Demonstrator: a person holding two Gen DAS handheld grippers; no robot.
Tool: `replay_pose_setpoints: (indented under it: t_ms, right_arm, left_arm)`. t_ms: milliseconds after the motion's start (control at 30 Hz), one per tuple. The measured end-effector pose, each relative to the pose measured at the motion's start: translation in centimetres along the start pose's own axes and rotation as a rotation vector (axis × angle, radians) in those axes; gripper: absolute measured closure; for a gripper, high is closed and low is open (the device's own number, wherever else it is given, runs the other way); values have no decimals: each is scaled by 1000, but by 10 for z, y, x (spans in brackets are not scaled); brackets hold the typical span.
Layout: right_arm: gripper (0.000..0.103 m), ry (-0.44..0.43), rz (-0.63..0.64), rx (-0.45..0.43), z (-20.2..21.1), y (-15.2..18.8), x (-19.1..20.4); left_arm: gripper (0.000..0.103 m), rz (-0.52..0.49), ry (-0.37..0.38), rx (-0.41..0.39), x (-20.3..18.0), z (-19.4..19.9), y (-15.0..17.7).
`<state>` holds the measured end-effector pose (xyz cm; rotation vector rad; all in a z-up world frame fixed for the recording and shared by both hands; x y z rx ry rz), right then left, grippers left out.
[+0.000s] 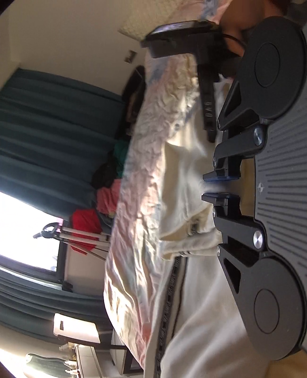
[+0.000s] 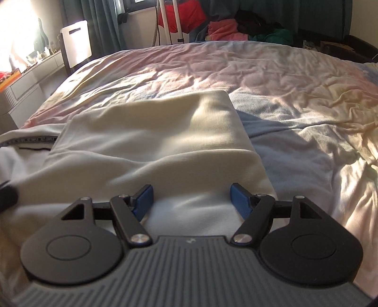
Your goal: Fold clothes
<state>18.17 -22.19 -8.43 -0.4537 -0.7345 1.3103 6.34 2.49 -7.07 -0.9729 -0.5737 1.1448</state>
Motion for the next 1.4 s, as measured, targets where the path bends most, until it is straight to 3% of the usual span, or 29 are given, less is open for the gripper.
replay_pose_setpoints:
  t_ms: [133,300,433,467,500,533,667,800,833,900,1100,1233,1367,1400]
  right_arm:
    - [29,2,6,2,-1,1,1]
    - [27,14,30,2,-2,3,3]
    - [27,13,26,2,-1,2,2]
    - [27,14,30,2,-1,2,3]
    - [27,15,33,2,-1,2,3]
    - [28,15,34,3,0,2,3]
    - [29,12,31,8,2,1,2]
    - [29,19,39,8,4,2,3]
    - [29,22,43,8,4,2,4]
    - [29,28,45,6,5,3,4]
    - [29,53,56,-6,8,3,10]
    - [29,31,56,-34,11,2,16]
    - [29,-110,-8,-98,32,3,26]
    - [29,-152,-18,-94,36,6,30]
  left_arm:
    - [92,50,-41,115,11,-18,16]
    - [85,52,-36,95,13,-19,15]
    - [79,127,-12,105,23,-2,12]
    - [71,154,-39,94,29,6,9]
    - [48,181,-67,82,35,14,7]
    - [36,211,-97,68,42,22,4]
    - [16,457,-225,11,91,57,2]
    - [12,647,-559,45,135,85,16]
    - [10,698,-609,45,144,91,21]
    - [9,831,-601,36,162,98,33]
    - [9,1162,-355,-65,212,90,61]
    - [17,1187,-401,-114,233,86,58]
    - [22,1212,-448,-164,253,82,54]
    - [28,1217,-459,-176,258,81,53]
Point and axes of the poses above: each gripper's, at about its wrist camera, not at the fingertips, and z roughly against the way its jaws point, x to its left, y to its underside, the point moved 3 cm from there along -z, roughly the way its jaws point, and after that the axes turned 8 degrees about -z, right-handed, at the moved point
